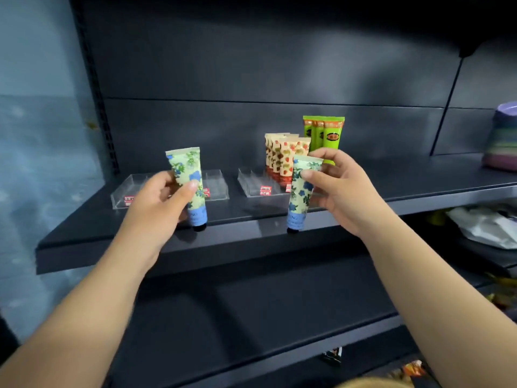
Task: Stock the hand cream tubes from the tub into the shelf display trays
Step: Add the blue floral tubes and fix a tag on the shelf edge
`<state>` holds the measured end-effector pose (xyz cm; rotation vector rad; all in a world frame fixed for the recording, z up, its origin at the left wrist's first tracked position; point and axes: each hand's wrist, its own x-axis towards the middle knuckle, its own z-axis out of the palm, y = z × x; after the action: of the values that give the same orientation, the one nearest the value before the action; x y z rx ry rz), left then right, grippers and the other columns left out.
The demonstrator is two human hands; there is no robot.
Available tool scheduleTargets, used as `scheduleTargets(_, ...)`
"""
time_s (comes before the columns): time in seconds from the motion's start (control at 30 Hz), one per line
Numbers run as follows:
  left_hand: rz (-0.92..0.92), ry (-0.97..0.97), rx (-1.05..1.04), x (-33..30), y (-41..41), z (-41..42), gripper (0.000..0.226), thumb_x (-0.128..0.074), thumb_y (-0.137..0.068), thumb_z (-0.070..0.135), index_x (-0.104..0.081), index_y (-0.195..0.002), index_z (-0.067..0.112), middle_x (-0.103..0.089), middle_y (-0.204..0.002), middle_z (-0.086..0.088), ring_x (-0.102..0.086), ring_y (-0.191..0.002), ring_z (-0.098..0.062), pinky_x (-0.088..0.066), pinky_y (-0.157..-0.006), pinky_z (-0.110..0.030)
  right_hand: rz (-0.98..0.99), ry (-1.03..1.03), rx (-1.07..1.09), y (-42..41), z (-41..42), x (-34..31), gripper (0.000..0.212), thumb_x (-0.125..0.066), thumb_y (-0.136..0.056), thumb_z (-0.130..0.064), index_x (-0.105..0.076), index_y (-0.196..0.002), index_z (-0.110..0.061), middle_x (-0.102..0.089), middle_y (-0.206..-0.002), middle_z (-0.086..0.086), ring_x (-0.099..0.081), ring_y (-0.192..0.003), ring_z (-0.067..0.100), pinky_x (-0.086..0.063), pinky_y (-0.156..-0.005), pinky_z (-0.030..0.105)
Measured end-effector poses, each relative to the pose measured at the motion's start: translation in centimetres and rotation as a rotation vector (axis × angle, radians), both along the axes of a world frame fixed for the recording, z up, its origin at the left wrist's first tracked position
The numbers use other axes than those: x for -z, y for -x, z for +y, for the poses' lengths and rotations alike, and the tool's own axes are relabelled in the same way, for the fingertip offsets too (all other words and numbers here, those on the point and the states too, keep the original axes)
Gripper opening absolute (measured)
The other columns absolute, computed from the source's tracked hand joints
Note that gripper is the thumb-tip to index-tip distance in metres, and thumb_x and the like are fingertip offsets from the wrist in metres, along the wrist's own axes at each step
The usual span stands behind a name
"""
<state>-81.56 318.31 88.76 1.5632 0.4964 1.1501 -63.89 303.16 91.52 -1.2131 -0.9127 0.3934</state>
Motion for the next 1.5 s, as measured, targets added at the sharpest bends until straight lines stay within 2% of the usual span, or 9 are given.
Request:
scheduleTargets(0.23, 0.033, 0.009, -0.030, -1.2, -0.6, 1.1, 0.012, -0.057, -0.089, 0.014, -0.053, -0.087, 0.025, -0.064, -0.081, 0.007, -0.061, -0.070, -0.003, -0.048, -0.060, -0.023, -0.096, 0.049, 0.001, -1.3, 1.5, -1.8, 0.020, -0.055, -0.087, 0.002, -0.060, -0.093, -0.016, -0.067, -0.091, 0.002, -0.065, -0.081, 0.016, -0.056, -0.075, 0.034)
scheduleTargets(0.4, 0.178, -0.113, 0.063, -3.0, -2.1, 3.4, 0.020, -0.058, -0.086, 0.006, -0.050, -0.088, 0.024, -0.064, -0.089, 0.000, -0.065, -0.079, -0.014, -0.053, -0.067, -0.030, -0.145, 0.080, 0.027, -2.3, 3.6, -3.0, 0.017, -0.061, -0.082, 0.000, -0.059, -0.084, -0.017, -0.067, -0.083, 0.000, -0.064, -0.078, 0.016, -0.054, -0.076, 0.037)
scheduleTargets(0.57, 0.306, -0.240, 0.208, -5.4, -4.6, 8.1, 0.024, -0.060, -0.084, 0.006, -0.047, -0.089, 0.026, -0.064, -0.087, -0.005, -0.065, -0.074, -0.017, -0.058, -0.071, -0.037, -0.421, 0.239, 0.098, -3.8, 7.2, -4.7, 0.017, -0.071, -0.075, -0.009, -0.061, -0.075, -0.022, -0.068, -0.064, -0.010, -0.059, -0.061, 0.003, -0.047, -0.063, 0.020)
scheduleTargets(0.93, 0.403, -0.278, 0.348, -8.1, -13.7, 16.6, 0.024, -0.068, -0.079, 0.006, -0.047, -0.077, 0.016, -0.063, -0.090, -0.011, -0.063, -0.071, -0.018, -0.056, -0.068, -0.035, -0.634, 0.534, 0.260, -6.2, 13.6, -8.6, 0.015, -0.071, -0.076, -0.010, -0.066, -0.080, -0.024, -0.064, -0.070, -0.007, -0.057, -0.056, -0.002, -0.050, -0.061, 0.012)
scheduleTargets(1.07, 0.370, -0.220, 0.337, -7.8, -17.0, 18.2, 0.026, -0.068, -0.079, 0.005, -0.044, -0.077, 0.015, -0.062, -0.091, -0.011, -0.063, -0.076, -0.020, -0.056, -0.071, -0.034, -0.756, 0.660, 0.334, -7.4, 14.7, -9.6, 0.012, -0.072, -0.077, -0.017, -0.066, -0.082, -0.026, -0.071, -0.090, 0.002, -0.062, -0.075, 0.012, -0.053, -0.077, 0.029)
scheduleTargets(1.23, 0.383, -0.240, 0.307, -7.5, -20.4, 18.1, 0.026, -0.069, -0.079, 0.006, -0.045, -0.077, 0.015, -0.057, -0.086, -0.006, -0.063, -0.084, -0.020, -0.058, -0.069, -0.034, -0.905, 0.713, 0.353, -8.7, 15.8, -11.3, 0.013, -0.071, -0.078, -0.019, -0.064, -0.088, -0.025, -0.071, -0.095, 0.000, -0.065, -0.094, 0.023, -0.042, -0.058, 0.004)
scheduleTargets(1.33, 0.460, -0.304, 0.291, -6.8, -21.5, 18.0, 0.026, -0.071, -0.078, 0.006, -0.046, -0.077, 0.014, -0.058, -0.091, -0.010, -0.064, -0.091, -0.027, -0.057, -0.076, -0.043, -0.956, 0.738, 0.336, -9.5, 16.5, -11.8, 0.013, -0.070, -0.079, -0.021, -0.065, -0.090, -0.026, -0.070, -0.093, -0.002, -0.065, -0.095, 0.023, -0.047, -0.069, 0.014)
scheduleTargets(1.4, 0.536, -0.331, 0.278, -6.1, -21.8, 17.9, 0.026, -0.070, -0.078, 0.006, -0.045, -0.077, 0.015, -0.057, -0.090, -0.010, -0.064, -0.091, -0.027, -0.057, -0.076, -0.043, -0.978, 0.739, 0.313, -9.9, 16.9, -12.0, 0.013, -0.071, -0.078, -0.021, -0.065, -0.089, -0.025, -0.071, -0.096, -0.001, -0.064, -0.095, 0.025, -0.050, -0.079, 0.027)
scheduleTargets(1.5, 0.604, -0.331, 0.292, -5.4, -21.9, 18.2, 0.026, -0.069, -0.079, 0.007, -0.044, -0.078, 0.015, -0.057, -0.097, -0.011, -0.063, -0.093, -0.026, -0.058, -0.075, -0.040, -0.988, 0.730, 0.275, -10.4, 17.4, -12.0, 0.013, -0.070, -0.078, -0.020, -0.066, -0.089, -0.024, -0.071, -0.098, 0.000, -0.062, -0.098, 0.028, -0.050, -0.083, 0.031)
